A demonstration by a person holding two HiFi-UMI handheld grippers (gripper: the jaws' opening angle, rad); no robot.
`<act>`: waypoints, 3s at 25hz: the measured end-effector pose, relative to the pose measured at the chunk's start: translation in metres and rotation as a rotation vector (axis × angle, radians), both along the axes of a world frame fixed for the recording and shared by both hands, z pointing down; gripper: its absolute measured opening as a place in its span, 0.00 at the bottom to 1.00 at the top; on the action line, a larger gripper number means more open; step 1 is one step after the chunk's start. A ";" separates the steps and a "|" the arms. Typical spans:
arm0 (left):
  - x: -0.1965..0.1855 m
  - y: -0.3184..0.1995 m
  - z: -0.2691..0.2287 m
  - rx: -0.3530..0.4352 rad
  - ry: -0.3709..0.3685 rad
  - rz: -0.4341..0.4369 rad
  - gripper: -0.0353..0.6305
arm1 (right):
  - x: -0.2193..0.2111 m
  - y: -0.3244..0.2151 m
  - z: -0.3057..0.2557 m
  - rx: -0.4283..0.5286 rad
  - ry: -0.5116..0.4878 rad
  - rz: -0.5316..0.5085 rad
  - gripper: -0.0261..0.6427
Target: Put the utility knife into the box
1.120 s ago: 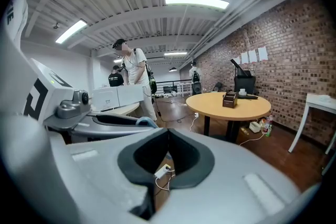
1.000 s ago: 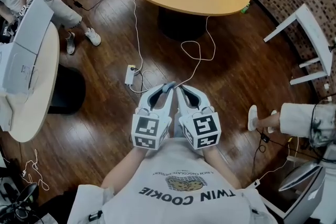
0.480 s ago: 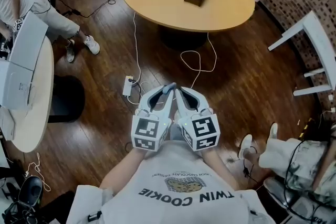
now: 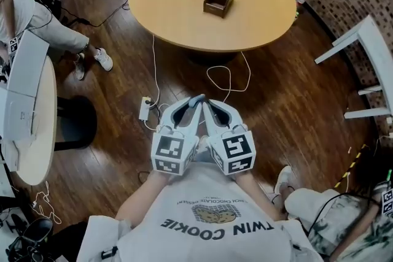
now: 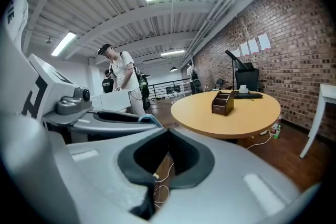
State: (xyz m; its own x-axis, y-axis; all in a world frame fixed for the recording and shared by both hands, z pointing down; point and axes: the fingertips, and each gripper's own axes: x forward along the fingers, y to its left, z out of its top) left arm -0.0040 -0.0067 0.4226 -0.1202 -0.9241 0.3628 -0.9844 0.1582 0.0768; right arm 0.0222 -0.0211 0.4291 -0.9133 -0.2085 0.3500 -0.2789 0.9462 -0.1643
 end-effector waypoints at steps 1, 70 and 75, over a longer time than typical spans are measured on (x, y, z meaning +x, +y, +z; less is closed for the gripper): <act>-0.001 -0.006 0.000 -0.002 -0.001 0.000 0.16 | 0.000 -0.006 0.001 -0.002 0.001 0.001 0.04; -0.225 -0.292 0.010 0.022 -0.468 0.950 0.16 | -0.228 -0.260 0.005 0.040 0.114 0.532 0.04; -0.220 -0.311 0.025 0.008 -0.536 1.010 0.16 | -0.231 -0.278 0.009 0.040 0.133 0.482 0.04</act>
State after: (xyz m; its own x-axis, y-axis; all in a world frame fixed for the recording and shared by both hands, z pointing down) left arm -0.2240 -0.3179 0.4475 0.5414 -0.6883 0.4828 -0.5679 -0.7229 -0.3937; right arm -0.2087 -0.2987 0.4378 -0.6579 -0.6114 0.4398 -0.7021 0.7092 -0.0642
